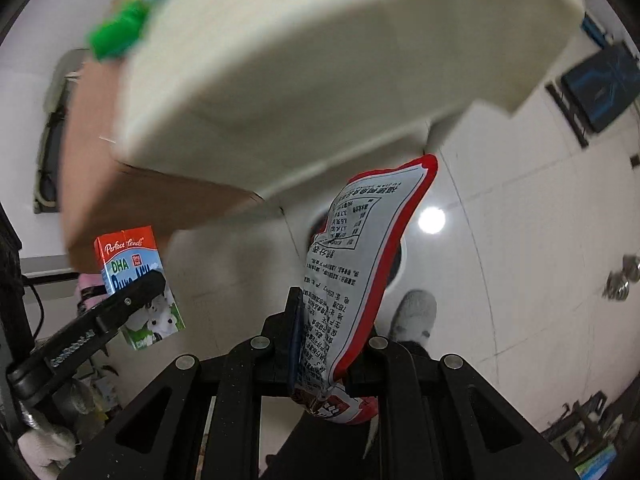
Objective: Collect trash
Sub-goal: 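Carry both items to the white bin and release them inside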
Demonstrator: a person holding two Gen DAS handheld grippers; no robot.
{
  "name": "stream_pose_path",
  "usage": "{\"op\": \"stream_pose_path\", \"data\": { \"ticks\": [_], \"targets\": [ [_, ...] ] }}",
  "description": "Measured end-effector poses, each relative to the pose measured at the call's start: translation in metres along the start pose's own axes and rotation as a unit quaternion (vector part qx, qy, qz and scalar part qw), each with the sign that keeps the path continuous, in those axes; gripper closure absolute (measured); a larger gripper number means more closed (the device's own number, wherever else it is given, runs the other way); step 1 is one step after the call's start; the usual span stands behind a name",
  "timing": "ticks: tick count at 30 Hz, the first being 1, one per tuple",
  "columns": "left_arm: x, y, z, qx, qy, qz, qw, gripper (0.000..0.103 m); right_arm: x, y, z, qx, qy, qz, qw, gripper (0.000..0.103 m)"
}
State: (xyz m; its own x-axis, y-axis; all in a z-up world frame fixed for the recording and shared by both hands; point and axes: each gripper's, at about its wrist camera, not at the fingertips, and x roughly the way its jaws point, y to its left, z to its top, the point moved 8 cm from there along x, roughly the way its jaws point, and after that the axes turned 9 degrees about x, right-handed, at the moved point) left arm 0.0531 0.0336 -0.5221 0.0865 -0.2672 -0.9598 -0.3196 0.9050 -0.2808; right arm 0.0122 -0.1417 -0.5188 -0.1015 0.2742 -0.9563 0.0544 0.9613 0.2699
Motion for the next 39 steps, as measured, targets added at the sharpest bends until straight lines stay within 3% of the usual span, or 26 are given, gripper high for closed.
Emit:
{"op": "stream_pose_path", "data": {
  "ticks": [7, 10, 11, 12, 13, 14, 15, 16, 18, 19, 21, 22, 26, 32, 39],
  "targets": [
    [0.158, 0.018, -0.013, -0.026, 0.073, -0.036, 0.9963, 0.073, 0.156, -0.06, 0.015, 0.051, 0.058, 0.018, 0.997, 0.087],
    [0.208, 0.027, -0.014, -0.01, 0.086, -0.018, 0.9961, 0.069, 0.217, -0.075, 0.025, 0.056, 0.076, 0.029, 0.995, 0.086],
    [0.225, 0.033, -0.014, -0.012, 0.088, -0.009, 0.996, 0.056, 0.238, -0.081, 0.028, 0.059, 0.085, 0.033, 0.994, 0.083],
    [0.237, 0.036, -0.015, -0.016, 0.088, -0.005, 0.996, 0.035, 0.255, -0.089, 0.029, 0.064, 0.095, 0.034, 0.993, 0.079],
    [0.247, 0.041, -0.015, -0.023, 0.086, 0.0, 0.9961, 0.027, 0.27, -0.095, 0.026, 0.063, 0.109, 0.033, 0.991, 0.078],
    [0.253, 0.046, -0.016, -0.027, 0.084, 0.011, 0.996, 0.02, 0.282, -0.098, 0.028, 0.063, 0.116, 0.03, 0.991, 0.072],
    [0.26, 0.052, -0.019, -0.027, 0.086, 0.026, 0.9956, 0.02, 0.294, -0.103, 0.027, 0.062, 0.123, 0.025, 0.99, 0.058],
    [0.261, 0.055, -0.023, -0.026, 0.087, 0.038, 0.9951, 0.019, 0.302, -0.106, 0.025, 0.056, 0.125, 0.019, 0.99, 0.054],
    [0.262, 0.062, -0.026, -0.023, 0.08, 0.061, 0.9946, 0.007, 0.314, -0.107, 0.027, 0.036, 0.117, -0.006, 0.993, 0.045],
    [0.26, 0.064, -0.027, -0.018, 0.077, 0.073, 0.9942, 0.003, 0.316, -0.111, 0.026, 0.019, 0.109, -0.026, 0.994, 0.041],
    [0.257, 0.066, -0.032, -0.01, 0.076, 0.096, 0.9924, 0.001, 0.313, -0.115, 0.026, -0.009, 0.092, -0.062, 0.994, 0.007],
    [0.256, 0.065, -0.036, -0.004, 0.077, 0.109, 0.9911, 0.001, 0.316, -0.117, 0.028, -0.018, 0.086, -0.071, 0.994, 0.002],
    [0.242, 0.066, -0.045, 0.003, 0.077, 0.137, 0.9875, 0.001, 0.303, -0.128, 0.029, -0.037, 0.068, -0.116, 0.99, 0.002],
    [0.189, 0.068, -0.057, 0.007, 0.056, 0.158, 0.9858, 0.001, 0.258, -0.116, 0.011, -0.048, 0.057, -0.12, 0.99, 0.002],
    [0.152, 0.054, -0.058, 0.023, 0.047, 0.167, 0.9846, 0.001, 0.192, -0.091, 0.01, -0.085, 0.031, -0.134, 0.987, 0.002]
  ]
}}
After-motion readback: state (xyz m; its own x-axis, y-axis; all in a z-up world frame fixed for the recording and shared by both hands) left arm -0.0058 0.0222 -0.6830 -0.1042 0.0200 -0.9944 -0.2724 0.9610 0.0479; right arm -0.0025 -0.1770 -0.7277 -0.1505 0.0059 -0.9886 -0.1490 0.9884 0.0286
